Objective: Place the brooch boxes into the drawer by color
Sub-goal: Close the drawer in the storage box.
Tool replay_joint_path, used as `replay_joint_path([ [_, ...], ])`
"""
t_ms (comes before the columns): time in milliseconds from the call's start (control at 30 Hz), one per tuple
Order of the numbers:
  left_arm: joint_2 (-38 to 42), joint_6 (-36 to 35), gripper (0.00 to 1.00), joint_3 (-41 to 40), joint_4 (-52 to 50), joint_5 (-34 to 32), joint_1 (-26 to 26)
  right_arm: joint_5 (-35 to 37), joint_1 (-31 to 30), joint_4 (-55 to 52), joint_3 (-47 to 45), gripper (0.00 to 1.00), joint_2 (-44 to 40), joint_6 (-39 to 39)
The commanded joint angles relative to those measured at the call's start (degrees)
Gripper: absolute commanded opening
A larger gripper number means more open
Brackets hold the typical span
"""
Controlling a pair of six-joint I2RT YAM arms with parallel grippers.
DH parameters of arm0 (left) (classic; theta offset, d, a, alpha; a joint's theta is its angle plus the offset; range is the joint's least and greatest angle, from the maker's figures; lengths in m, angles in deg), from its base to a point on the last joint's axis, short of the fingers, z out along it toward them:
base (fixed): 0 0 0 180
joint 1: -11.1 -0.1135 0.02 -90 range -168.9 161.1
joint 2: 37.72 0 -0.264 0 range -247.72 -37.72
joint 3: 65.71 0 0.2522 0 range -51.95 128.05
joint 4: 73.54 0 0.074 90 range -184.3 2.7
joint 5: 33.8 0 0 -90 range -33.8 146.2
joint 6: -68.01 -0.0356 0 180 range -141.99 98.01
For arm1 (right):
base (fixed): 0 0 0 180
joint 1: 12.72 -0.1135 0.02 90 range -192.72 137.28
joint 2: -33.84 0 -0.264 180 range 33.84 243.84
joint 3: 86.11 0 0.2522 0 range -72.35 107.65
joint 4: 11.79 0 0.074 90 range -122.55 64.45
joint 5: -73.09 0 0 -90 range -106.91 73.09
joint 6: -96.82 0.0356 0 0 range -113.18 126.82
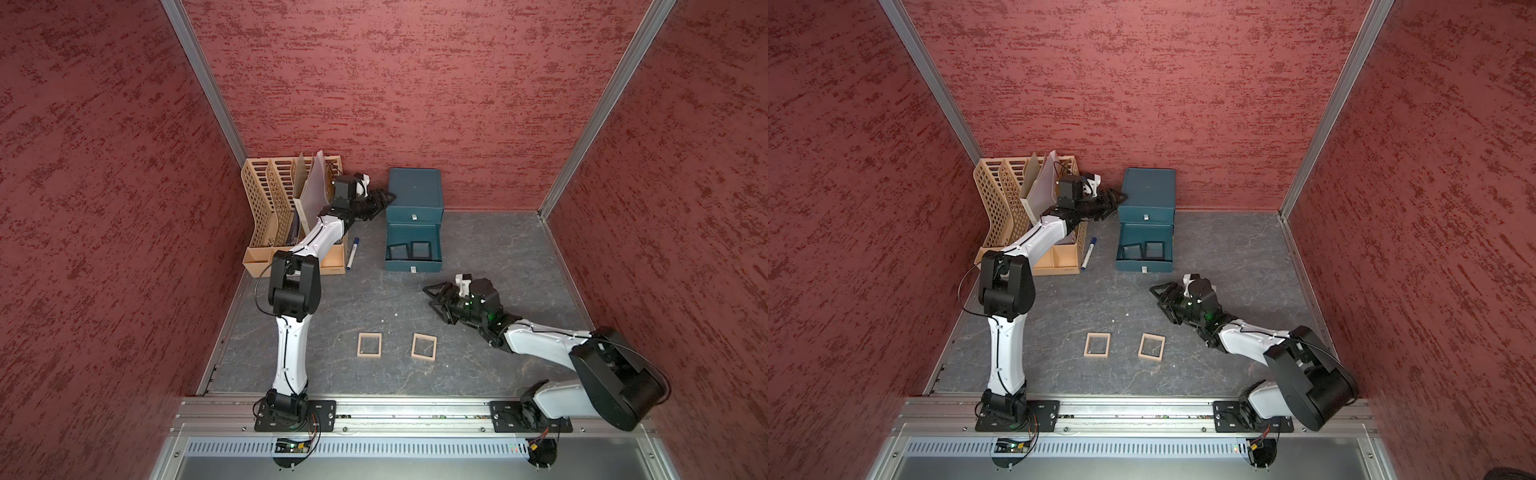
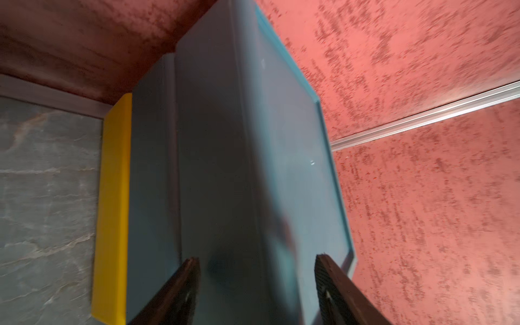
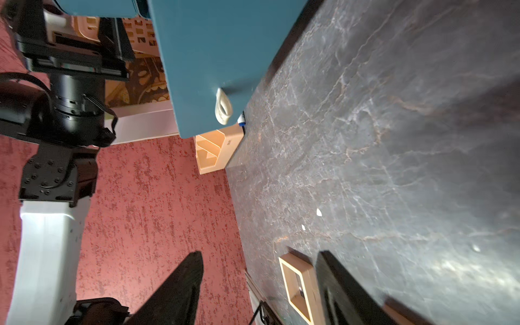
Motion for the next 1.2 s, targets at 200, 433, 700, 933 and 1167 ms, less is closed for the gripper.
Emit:
replay_joint_path([
  [200, -1.36, -3.22, 0.6, 1.32, -4.5, -1.78, 0.41, 6.95, -0.26, 22.38, 0.1, 0.64, 9.07, 6.62],
  [433, -0.84, -3.83, 0.6, 1.31, -5.69, -2.12, 0.49, 8.41, -0.84, 32.07, 3.9, 0.51, 18.26, 8.91],
  [700, -0.83, -4.02, 0.6, 2.24, -6.49, -2.11, 0.5, 9.59, -1.16, 30.71, 7.39, 0.43, 22.27, 8.15],
  [933, -0.9, -3.99, 0.6, 2.33, -6.49, -1.94, 0.61, 9.59, -1.33, 30.82, 9.13, 0.42, 25.0, 9.03],
  [1167, -0.91, -4.12, 0.6, 2.46, -6.66, -1.73, 0.61, 10.65, -1.64, 31.03, 10.06, 0.37, 26.32, 9.71],
])
